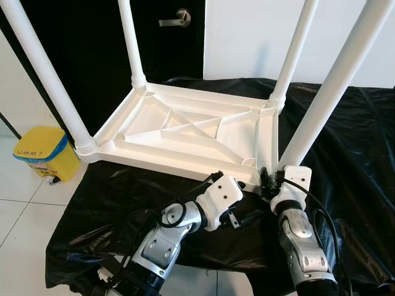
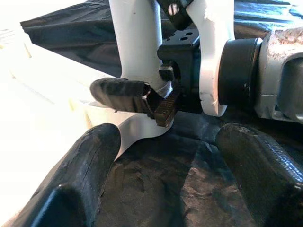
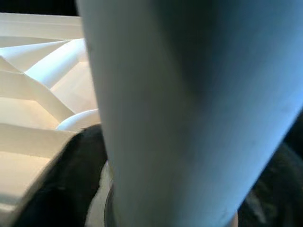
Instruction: Building children table
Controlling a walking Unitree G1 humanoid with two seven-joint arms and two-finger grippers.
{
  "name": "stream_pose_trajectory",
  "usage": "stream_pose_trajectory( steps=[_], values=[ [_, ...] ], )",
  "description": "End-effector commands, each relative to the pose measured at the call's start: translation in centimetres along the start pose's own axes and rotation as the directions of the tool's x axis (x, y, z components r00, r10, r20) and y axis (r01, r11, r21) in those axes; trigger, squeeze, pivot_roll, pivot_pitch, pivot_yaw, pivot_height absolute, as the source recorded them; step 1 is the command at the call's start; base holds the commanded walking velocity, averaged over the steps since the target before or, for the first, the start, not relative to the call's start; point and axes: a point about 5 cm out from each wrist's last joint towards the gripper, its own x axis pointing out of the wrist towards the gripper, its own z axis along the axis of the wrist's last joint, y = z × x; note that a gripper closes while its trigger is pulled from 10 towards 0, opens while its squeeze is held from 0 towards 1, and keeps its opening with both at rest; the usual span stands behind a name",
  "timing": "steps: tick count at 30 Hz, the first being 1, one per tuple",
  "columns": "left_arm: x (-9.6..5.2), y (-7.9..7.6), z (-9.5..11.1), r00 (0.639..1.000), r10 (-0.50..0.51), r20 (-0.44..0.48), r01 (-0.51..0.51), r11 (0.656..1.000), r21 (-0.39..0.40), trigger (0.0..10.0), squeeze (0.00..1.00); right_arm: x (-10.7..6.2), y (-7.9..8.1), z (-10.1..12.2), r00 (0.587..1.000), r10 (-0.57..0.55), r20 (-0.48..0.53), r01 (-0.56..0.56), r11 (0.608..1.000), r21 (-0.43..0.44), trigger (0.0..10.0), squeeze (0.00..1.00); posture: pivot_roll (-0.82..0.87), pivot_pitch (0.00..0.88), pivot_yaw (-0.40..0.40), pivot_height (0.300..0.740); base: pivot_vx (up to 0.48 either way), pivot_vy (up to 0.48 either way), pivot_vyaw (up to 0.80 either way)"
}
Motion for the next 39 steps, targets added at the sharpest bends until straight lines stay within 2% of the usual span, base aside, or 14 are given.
stream_pose_trajectory(
  steps=[1,6,10,12,14,15,16,19,26,27,28,29,30,39],
  values=[
    [-0.2,0.3,-0.1,0.997,0.07,-0.011,-0.07,0.997,-0.005,10.0,0.0,-0.2,-0.2,0.3,1.0,0.024,0.02,-0.025,1.0,0.003,10.0,1.0,-0.12,0.058,-0.022,0.74,0.0,0.0,0.0],
    [-0.2,0.4,-0.2,0.997,0.072,-0.012,-0.072,0.997,-0.005,10.0,0.0,-1.0,-1.6,0.9,0.988,0.143,0.065,-0.143,0.99,0.004,10.0,1.0,-0.13,0.062,-0.021,0.74,0.0,0.0,0.0],
    [-0.2,0.4,-0.2,0.997,0.071,-0.013,-0.071,0.997,-0.005,10.0,0.0,-1.2,-1.8,0.8,0.979,0.198,0.055,-0.198,0.98,-0.006,10.0,1.0,-0.13,0.061,-0.02,0.74,0.0,0.0,0.0],
    [-0.2,0.5,-0.1,0.997,0.071,-0.012,-0.071,0.997,-0.004,10.0,0.0,-1.4,-2.2,0.5,0.943,0.332,0.016,-0.332,0.943,-0.026,10.0,1.0,-0.13,0.057,-0.018,0.74,0.0,0.0,0.0],
    [-0.1,0.5,-0.1,0.997,0.071,-0.011,-0.071,0.997,-0.003,10.0,0.0,-1.4,-2.3,0.4,0.925,0.38,0.004,-0.379,0.924,-0.043,10.0,1.0,-0.13,0.056,-0.017,0.74,0.0,0.0,0.0],
    [0.0,0.6,0.0,0.997,0.071,-0.008,-0.071,0.997,-0.002,10.0,0.0,-1.3,-2.4,0.3,0.905,0.425,-0.009,-0.424,0.903,-0.066,10.0,0.0,-0.13,0.054,-0.015,0.74,0.0,0.0,0.0],
    [0.0,0.6,0.0,0.997,0.071,-0.008,-0.071,0.997,-0.002,10.0,0.0,-1.3,-2.4,0.3,0.905,0.425,-0.009,-0.424,0.903,-0.066,10.0,0.0,-0.13,0.054,-0.015,0.74,0.0,0.0,0.0],
    [0.2,0.6,0.3,0.998,0.065,-0.001,-0.065,0.998,0.0,10.0,0.0,0.1,-2.6,0.5,0.872,0.488,-0.047,-0.488,0.857,-0.164,10.0,0.0,-0.13,0.05,-0.011,0.74,0.0,0.0,0.0],
    [0.3,0.7,0.3,0.998,0.061,-0.003,-0.061,0.998,0.005,10.0,0.0,1.5,-2.0,0.7,0.848,0.527,-0.053,-0.527,0.83,-0.184,10.0,0.0,-0.12,0.046,-0.014,0.74,0.0,0.0,0.0],
    [0.2,0.8,0.3,0.998,0.066,-0.002,-0.066,0.998,0.007,10.0,0.0,1.8,-1.9,0.8,0.846,0.531,-0.057,-0.53,0.823,-0.202,4.7,0.0,-0.11,0.045,-0.019,0.74,0.0,0.0,0.0],
    [0.2,0.8,0.3,0.998,0.066,-0.002,-0.066,0.998,0.007,10.0,0.0,1.8,-1.9,0.8,0.846,0.531,-0.057,-0.53,0.823,-0.202,4.7,0.0,-0.11,0.045,-0.019,0.74,0.0,0.0,0.0],
    [0.2,0.8,0.4,0.997,0.072,-0.002,-0.072,0.997,0.009,10.0,0.0,2.0,-1.9,0.8,0.844,0.534,-0.061,-0.533,0.819,-0.211,1.8,0.0,-0.1,0.045,-0.021,0.74,0.0,0.0,0.0],
    [0.1,0.9,0.4,0.997,0.08,-0.002,-0.08,0.997,0.008,10.0,0.0,2.0,-2.0,0.7,0.839,0.54,-0.068,-0.541,0.814,-0.209,0.0,0.0,-0.1,0.046,-0.026,0.74,0.0,0.0,0.0],
    [-0.4,0.7,0.0,0.994,0.104,-0.014,-0.104,0.995,-0.002,10.0,0.0,1.5,-3.3,-0.4,0.852,0.516,-0.091,-0.524,0.836,-0.165,0.0,0.0,-0.08,0.052,-0.036,0.74,0.0,0.0,0.0]
  ],
)
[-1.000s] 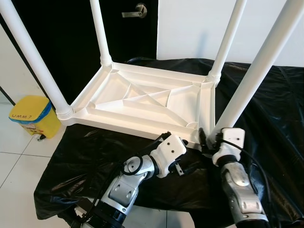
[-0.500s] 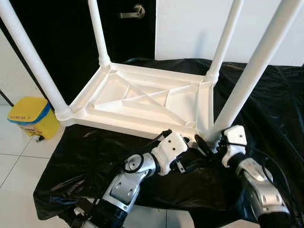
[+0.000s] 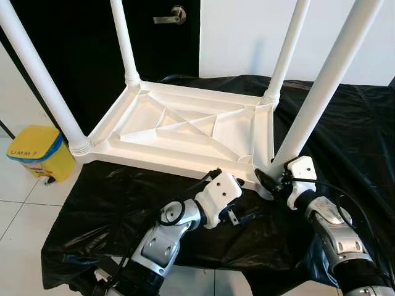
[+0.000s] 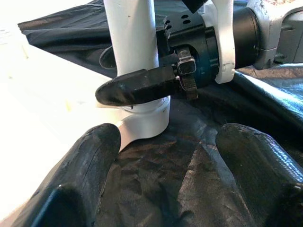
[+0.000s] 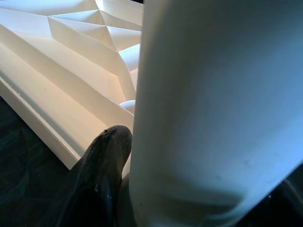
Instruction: Building children table
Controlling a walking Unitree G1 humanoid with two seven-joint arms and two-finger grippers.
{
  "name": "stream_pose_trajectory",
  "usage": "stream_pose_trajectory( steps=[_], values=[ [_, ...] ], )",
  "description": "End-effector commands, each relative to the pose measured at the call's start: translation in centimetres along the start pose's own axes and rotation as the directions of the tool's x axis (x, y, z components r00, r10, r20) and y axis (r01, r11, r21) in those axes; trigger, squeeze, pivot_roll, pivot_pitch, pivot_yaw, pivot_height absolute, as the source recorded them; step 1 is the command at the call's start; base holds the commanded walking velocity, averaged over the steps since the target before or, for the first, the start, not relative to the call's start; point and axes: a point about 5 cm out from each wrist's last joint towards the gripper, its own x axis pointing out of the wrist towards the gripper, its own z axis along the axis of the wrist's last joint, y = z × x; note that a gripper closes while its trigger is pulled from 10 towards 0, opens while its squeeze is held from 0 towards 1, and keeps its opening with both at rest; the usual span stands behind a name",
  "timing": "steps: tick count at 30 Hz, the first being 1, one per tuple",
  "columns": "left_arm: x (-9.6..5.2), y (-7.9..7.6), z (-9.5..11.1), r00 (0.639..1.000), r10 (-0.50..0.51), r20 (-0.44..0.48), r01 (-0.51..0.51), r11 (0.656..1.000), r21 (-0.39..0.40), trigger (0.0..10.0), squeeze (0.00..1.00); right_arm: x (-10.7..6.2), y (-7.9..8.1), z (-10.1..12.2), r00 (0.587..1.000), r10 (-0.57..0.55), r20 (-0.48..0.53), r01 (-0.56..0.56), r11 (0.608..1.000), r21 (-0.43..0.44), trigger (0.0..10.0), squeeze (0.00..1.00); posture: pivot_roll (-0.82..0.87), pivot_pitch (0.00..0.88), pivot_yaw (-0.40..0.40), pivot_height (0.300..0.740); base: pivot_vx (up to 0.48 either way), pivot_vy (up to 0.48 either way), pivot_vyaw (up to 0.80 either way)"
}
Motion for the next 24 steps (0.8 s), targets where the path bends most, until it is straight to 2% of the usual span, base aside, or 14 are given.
stream_pose_trajectory(
  steps=[1,2,7,9,10,12,13,14,15,16,18,19,20,24],
  values=[
    [-0.2,0.4,-0.1,0.996,0.085,-0.016,-0.085,0.996,0.005,10.0,0.0,-0.4,0.3,-1.1,0.999,0.006,-0.042,-0.005,1.0,0.025,0.0,0.0,-0.08,0.052,-0.036,0.74,0.0,0.0,0.0],
    [-0.2,0.4,-0.1,0.996,0.089,-0.015,-0.089,0.996,0.0,10.0,0.0,-0.7,0.2,-1.5,0.997,-0.046,-0.058,0.049,0.997,0.053,10.0,0.0,-0.09,0.056,-0.034,0.74,0.0,0.0,0.0],
    [-0.1,0.4,-0.2,0.996,0.087,-0.014,-0.087,0.996,-0.004,10.0,0.0,-1.0,0.3,-2.2,0.988,-0.129,-0.088,0.135,0.989,0.058,10.0,0.0,-0.09,0.059,-0.032,0.74,0.0,0.0,0.0],
    [0.0,0.3,-0.1,0.996,0.084,-0.013,-0.084,0.996,-0.006,10.0,0.0,-1.1,0.5,-2.4,0.975,-0.197,-0.101,0.204,0.977,0.068,10.0,0.0,-0.1,0.063,-0.028,0.74,0.0,0.0,0.0],
    [0.2,0.3,-0.1,0.996,0.083,-0.01,-0.083,0.996,-0.01,10.0,0.0,-1.3,0.9,-2.6,0.951,-0.286,-0.119,0.296,0.952,0.08,10.0,0.0,-0.1,0.065,-0.029,0.74,0.0,0.0,0.0],
    [0.2,0.3,0.0,0.996,0.084,-0.008,-0.084,0.996,-0.013,10.0,0.0,-1.5,1.1,-2.8,0.93,-0.341,-0.133,0.354,0.931,0.089,10.0,0.0,-0.1,0.065,-0.029,0.74,0.0,0.0,0.0],
    [0.2,0.3,0.0,0.996,0.084,-0.008,-0.084,0.996,-0.015,10.0,0.0,-1.5,1.4,-2.9,0.905,-0.401,-0.143,0.415,0.905,0.094,10.0,0.0,-0.11,0.066,-0.03,0.74,0.0,0.0,0.0],
    [0.2,0.3,0.0,0.996,0.084,-0.008,-0.084,0.996,-0.015,10.0,0.0,-1.5,1.4,-2.9,0.905,-0.401,-0.143,0.415,0.905,0.094,10.0,0.0,-0.11,0.066,-0.03,0.74,0.0,0.0,0.0],
    [0.3,0.2,-0.1,0.996,0.084,-0.008,-0.084,0.996,-0.016,10.0,0.0,-1.4,1.9,-3.0,0.883,-0.443,-0.155,0.461,0.88,0.109,10.0,0.0,-0.11,0.067,-0.031,0.74,0.0,0.0,0.0],
    [0.3,0.2,-0.1,0.996,0.084,-0.008,-0.084,0.996,-0.016,10.0,0.0,-1.4,1.9,-3.0,0.883,-0.443,-0.155,0.461,0.88,0.109,10.0,0.0,-0.11,0.067,-0.031,0.74,0.0,0.0,0.0],
    [0.3,0.1,-0.1,0.996,0.084,-0.008,-0.084,0.996,-0.019,10.0,0.0,-1.2,2.9,-3.0,0.824,-0.541,-0.168,0.563,0.815,0.14,10.0,0.0,-0.1,0.064,-0.035,0.74,0.0,0.0,0.0],
    [0.3,0.1,-0.1,0.996,0.084,-0.008,-0.084,0.996,-0.019,10.0,0.0,-1.2,2.9,-3.0,0.824,-0.541,-0.168,0.563,0.815,0.14,10.0,0.0,-0.1,0.064,-0.035,0.74,0.0,0.0,0.0],
    [0.3,0.1,-0.1,0.996,0.084,-0.008,-0.084,0.996,-0.02,10.0,0.0,-1.2,3.2,-3.0,0.808,-0.563,-0.174,0.587,0.795,0.153,10.0,0.0,-0.1,0.064,-0.035,0.74,0.0,0.0,0.0],
    [0.3,0.1,-0.1,0.997,0.081,-0.008,-0.081,0.997,-0.019,10.0,0.0,-0.9,3.6,-2.7,0.815,-0.555,-0.166,0.577,0.8,0.163,10.0,0.0,-0.11,0.056,-0.028,0.74,0.0,0.0,0.0]
  ],
)
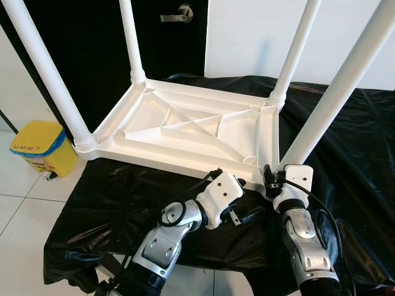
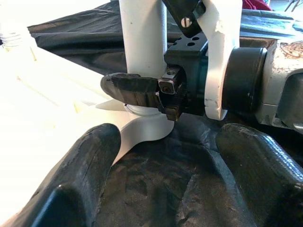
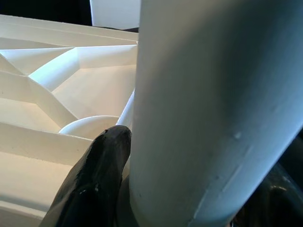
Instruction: Building children table
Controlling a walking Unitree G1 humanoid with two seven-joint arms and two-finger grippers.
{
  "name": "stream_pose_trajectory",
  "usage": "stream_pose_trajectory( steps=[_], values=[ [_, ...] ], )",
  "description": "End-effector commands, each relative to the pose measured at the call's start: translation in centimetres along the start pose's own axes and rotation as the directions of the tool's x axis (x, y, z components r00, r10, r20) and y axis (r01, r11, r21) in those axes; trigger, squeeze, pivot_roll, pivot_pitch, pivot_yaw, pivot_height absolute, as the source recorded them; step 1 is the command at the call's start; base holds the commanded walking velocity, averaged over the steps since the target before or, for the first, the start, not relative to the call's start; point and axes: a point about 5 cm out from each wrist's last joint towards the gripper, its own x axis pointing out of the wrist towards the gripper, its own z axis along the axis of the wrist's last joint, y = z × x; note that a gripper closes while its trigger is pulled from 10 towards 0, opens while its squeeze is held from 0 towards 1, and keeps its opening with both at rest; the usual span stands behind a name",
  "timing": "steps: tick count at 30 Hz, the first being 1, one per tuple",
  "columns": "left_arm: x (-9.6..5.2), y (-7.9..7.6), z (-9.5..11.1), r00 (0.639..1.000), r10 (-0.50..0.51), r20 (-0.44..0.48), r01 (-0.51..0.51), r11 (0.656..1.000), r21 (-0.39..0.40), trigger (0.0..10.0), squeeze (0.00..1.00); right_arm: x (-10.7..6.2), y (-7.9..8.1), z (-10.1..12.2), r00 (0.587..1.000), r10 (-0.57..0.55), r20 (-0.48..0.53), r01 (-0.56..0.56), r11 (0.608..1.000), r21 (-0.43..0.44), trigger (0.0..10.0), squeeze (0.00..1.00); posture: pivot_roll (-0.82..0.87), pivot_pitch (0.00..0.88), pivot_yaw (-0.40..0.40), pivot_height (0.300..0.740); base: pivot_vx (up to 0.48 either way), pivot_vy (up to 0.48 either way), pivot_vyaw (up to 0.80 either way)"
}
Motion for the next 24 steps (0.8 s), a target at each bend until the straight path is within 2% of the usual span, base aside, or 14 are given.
stream_pose_trajectory(
  steps=[1,12,13,16,19,21,22,24],
  values=[
    [0.1,0.2,-0.5,0.997,0.076,-0.024,-0.076,0.997,-0.011,10.0,0.0,-0.7,-0.7,-2.1,0.993,-0.035,-0.113,0.036,0.999,0.01,10.0,0.0,-0.11,0.056,-0.027,0.74,0.0,0.0,0.0],
    [0.2,0.3,-0.4,0.998,0.057,-0.024,-0.057,0.998,0.003,10.0,0.0,-0.7,-0.7,-0.9,0.999,-0.01,-0.045,0.009,1.0,-0.017,10.0,0.0,-0.13,0.039,-0.018,0.74,0.0,0.0,0.0],
    [0.2,0.3,-0.4,0.998,0.054,-0.022,-0.054,0.999,0.003,10.0,0.0,-0.7,-0.7,-0.8,0.999,-0.004,-0.033,0.004,1.0,-0.017,10.0,1.0,-0.13,0.038,-0.019,0.74,0.0,0.0,0.0],
    [0.4,0.1,-0.4,0.999,0.048,-0.02,-0.048,0.999,0.002,10.0,0.0,-0.9,-1.0,-0.1,0.999,0.04,0.014,-0.04,0.999,-0.007,10.0,1.0,-0.13,0.034,-0.018,0.74,0.0,0.0,0.0],
    [0.4,0.1,-0.4,0.999,0.048,-0.02,-0.048,0.999,0.002,10.0,0.0,-0.9,-1.0,-0.1,0.999,0.04,0.014,-0.04,0.999,-0.007,10.0,1.0,-0.13,0.034,-0.018,0.74,0.0,0.0,0.0],
    [0.4,-0.1,-0.3,0.999,0.042,-0.02,-0.042,0.999,0.003,10.0,0.0,-1.4,-2.0,0.5,0.992,0.117,0.051,-0.117,0.993,-0.009,10.0,1.0,-0.13,0.029,-0.01,0.74,0.0,0.0,0.0],
    [0.4,-0.1,-0.3,0.999,0.042,-0.02,-0.042,0.999,0.003,10.0,0.0,-1.4,-2.0,0.5,0.992,0.117,0.051,-0.117,0.993,-0.009,10.0,1.0,-0.13,0.029,-0.01,0.74,0.0,0.0,0.0],
    [0.4,-0.1,-0.4,0.999,0.036,-0.025,-0.035,0.999,0.009,10.0,0.0,-1.9,-3.3,0.7,0.973,0.224,0.055,-0.223,0.974,-0.029,10.0,1.0,-0.12,0.033,-0.009,0.74,0.0,0.0,0.0]
  ],
)
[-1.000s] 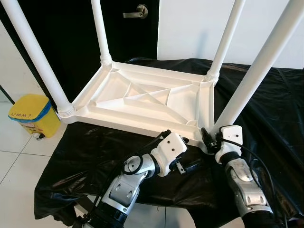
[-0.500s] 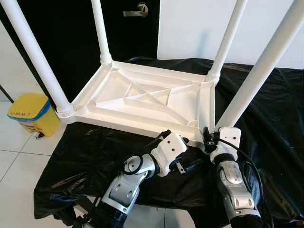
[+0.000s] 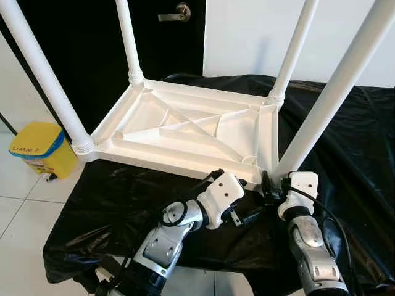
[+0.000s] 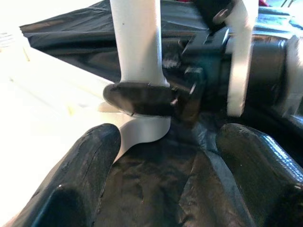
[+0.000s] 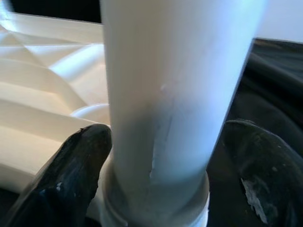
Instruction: Building children table
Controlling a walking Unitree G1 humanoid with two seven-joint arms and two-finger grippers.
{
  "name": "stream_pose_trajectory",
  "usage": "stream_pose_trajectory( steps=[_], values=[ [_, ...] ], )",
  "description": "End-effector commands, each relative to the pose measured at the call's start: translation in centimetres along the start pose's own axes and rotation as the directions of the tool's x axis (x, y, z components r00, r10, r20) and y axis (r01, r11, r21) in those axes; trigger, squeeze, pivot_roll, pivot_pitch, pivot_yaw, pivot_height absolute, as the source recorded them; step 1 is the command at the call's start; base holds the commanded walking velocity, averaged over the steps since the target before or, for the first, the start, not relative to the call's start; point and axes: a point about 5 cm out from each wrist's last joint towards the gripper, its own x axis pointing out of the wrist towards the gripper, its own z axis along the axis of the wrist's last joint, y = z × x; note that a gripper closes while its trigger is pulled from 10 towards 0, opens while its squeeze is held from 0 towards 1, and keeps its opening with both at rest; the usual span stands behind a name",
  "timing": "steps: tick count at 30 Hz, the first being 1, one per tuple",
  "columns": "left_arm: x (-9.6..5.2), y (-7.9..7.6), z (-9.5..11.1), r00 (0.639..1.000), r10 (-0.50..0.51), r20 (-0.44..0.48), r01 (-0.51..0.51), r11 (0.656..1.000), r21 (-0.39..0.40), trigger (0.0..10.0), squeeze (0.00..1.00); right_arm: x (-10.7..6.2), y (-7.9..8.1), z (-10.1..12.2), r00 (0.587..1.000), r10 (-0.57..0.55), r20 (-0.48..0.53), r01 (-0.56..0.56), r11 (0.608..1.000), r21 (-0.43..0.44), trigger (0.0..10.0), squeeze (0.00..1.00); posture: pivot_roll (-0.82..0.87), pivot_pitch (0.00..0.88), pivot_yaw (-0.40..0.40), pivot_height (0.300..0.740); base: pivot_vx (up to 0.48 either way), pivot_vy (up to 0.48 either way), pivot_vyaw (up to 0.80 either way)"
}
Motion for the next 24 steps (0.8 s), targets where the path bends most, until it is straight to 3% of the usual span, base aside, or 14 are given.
stream_pose_trajectory(
  steps=[1,3,4,5,6,7,8,11,20,21,22,24],
  values=[
    [0.1,0.2,-0.4,0.999,0.049,-0.024,-0.049,0.999,0.006,10.0,0.0,-0.6,-1.1,0.1,0.997,0.078,0.007,-0.078,0.997,-0.008,10.0,1.0,-0.13,0.033,-0.008,0.74,0.0,0.0,0.0],
    [0.0,0.2,-0.4,0.998,0.049,-0.025,-0.049,0.999,0.006,10.0,0.0,-0.6,-1.3,0.1,0.995,0.096,0.007,-0.096,0.995,-0.02,10.0,1.0,-0.13,0.033,-0.008,0.74,0.0,0.0,0.0],
    [-0.1,0.3,-0.5,0.998,0.048,-0.027,-0.048,0.999,0.006,10.0,0.0,0.0,-1.6,0.4,0.977,0.214,-0.008,-0.214,0.977,-0.026,10.0,1.0,-0.13,0.033,-0.001,0.74,0.0,0.0,0.0],
    [-0.1,0.3,-0.5,0.998,0.048,-0.027,-0.048,0.999,0.006,10.0,0.0,0.0,-1.6,0.4,0.977,0.214,-0.008,-0.214,0.977,-0.026,10.0,1.0,-0.13,0.033,-0.001,0.74,0.0,0.0,0.0],
    [-0.1,0.2,-0.6,0.999,0.046,-0.03,-0.046,0.999,0.007,10.0,0.0,0.4,-1.7,0.5,0.962,0.272,-0.021,-0.273,0.962,-0.033,10.0,0.19,-0.13,0.032,-0.001,0.74,0.0,0.0,0.0],
    [-0.1,0.2,-0.6,0.999,0.044,-0.031,-0.044,0.999,0.007,10.0,0.0,0.6,-1.7,0.6,0.957,0.288,-0.026,-0.289,0.957,-0.037,10.0,0.19,-0.13,0.032,-0.001,0.74,0.0,0.0,0.0],
    [-0.1,0.1,-0.6,0.999,0.04,-0.031,-0.04,0.999,0.008,10.0,0.0,0.9,-1.7,0.6,0.949,0.314,-0.038,-0.315,0.949,-0.029,10.0,0.0,-0.13,0.031,0.0,0.74,0.0,0.0,0.0],
    [0.0,0.0,-0.6,0.999,0.034,-0.033,-0.033,0.999,0.017,10.0,0.0,1.9,-1.2,1.0,0.918,0.394,-0.053,-0.396,0.918,-0.029,10.0,0.0,-0.13,0.023,-0.001,0.74,0.0,0.0,0.0],
    [0.1,0.2,-0.3,0.999,0.039,-0.027,-0.038,0.999,0.024,10.0,0.0,2.2,-0.8,0.6,0.897,0.437,-0.068,-0.44,0.898,-0.022,10.0,0.0,-0.12,0.02,-0.002,0.74,0.0,0.0,0.0],
    [0.1,0.3,-0.3,0.999,0.038,-0.031,-0.037,0.999,0.033,10.0,0.0,2.1,-0.7,0.2,0.891,0.447,-0.081,-0.45,0.893,-0.022,4.5,0.0,-0.13,0.021,-0.002,0.74,0.0,0.0,0.0],
    [0.1,0.3,-0.4,0.999,0.034,-0.036,-0.033,0.999,0.044,10.0,0.0,1.9,-0.9,-0.2,0.889,0.448,-0.094,-0.451,0.892,-0.013,0.0,0.0,-0.13,0.024,-0.002,0.74,0.0,0.0,0.0],
    [0.1,0.2,-0.4,0.999,0.029,-0.036,-0.028,0.999,0.045,10.0,0.0,1.4,-1.3,-0.7,0.888,0.446,-0.111,-0.449,0.894,0.0,0.0,0.0,-0.14,0.031,-0.003,0.74,0.0,0.0,0.0]
  ],
)
